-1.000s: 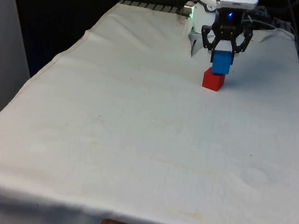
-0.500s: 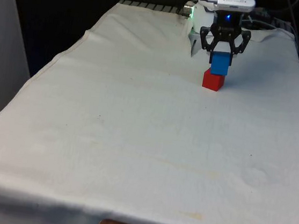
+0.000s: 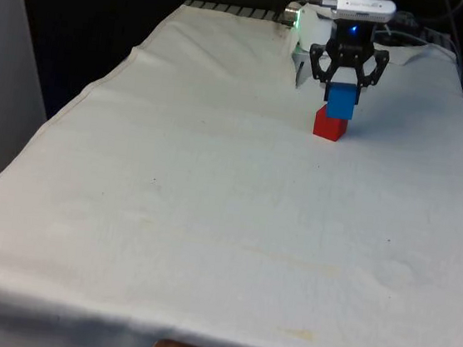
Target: Stack the two cubes.
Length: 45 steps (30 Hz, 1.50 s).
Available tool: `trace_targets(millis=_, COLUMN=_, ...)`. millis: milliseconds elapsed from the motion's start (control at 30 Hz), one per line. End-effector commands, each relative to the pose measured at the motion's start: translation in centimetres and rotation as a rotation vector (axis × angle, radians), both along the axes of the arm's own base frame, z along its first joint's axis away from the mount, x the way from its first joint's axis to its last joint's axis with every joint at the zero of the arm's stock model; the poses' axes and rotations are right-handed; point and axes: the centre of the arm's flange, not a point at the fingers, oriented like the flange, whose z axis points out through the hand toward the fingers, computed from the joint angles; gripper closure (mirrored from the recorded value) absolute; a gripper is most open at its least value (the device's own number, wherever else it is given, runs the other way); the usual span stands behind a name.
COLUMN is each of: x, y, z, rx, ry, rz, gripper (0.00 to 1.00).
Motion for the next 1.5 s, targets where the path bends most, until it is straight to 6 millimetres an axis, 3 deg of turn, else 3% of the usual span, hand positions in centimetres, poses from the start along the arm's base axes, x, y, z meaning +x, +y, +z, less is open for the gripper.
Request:
trace_targets(millis=0, x=0.0, y=-0.2, z=-0.1, rx=-0.007, ry=-0.003, rz=0.000, gripper=1.00)
trace_targets(millis=600, x=0.0, y=0.1, z=0.0, rx=-0.003, ry=0.000, rz=0.003, gripper=0.98)
trace_targets(millis=667, x=0.0, y=0.0, z=0.0, rx=0.000, ry=0.000, rz=0.005, gripper=0.85)
trace_targets(millis=700, x=0.0, y=0.1, z=0.0, rx=-0.002, ry=0.000, rz=0.003, gripper=0.85)
trace_targets(millis=767, x=0.0, y=0.1, z=0.0, rx=-0.002, ry=0.000, rz=0.003, gripper=0.66)
trace_targets(millis=800, x=0.0, y=0.1, z=0.0, rx=-0.001, ry=0.000, rz=0.003, gripper=0.45)
trace_targets(millis=933, x=0.0, y=0.1, z=0.0, rx=-0.001, ry=0.000, rz=0.004, gripper=0.06)
trace_targets(millis=967, x=0.0, y=0.1, z=0.0, rx=0.000, ry=0.000, rz=0.006, gripper=0.01)
trace_targets(millis=1233, x=0.1, y=0.1, z=0.1, rx=0.000, ry=-0.001, rz=0.006, gripper=0.00)
trace_targets(millis=1467, x=0.2, y=0.1, z=2.4, rx=-0.002, ry=-0.007, rz=-0.014, gripper=0.00)
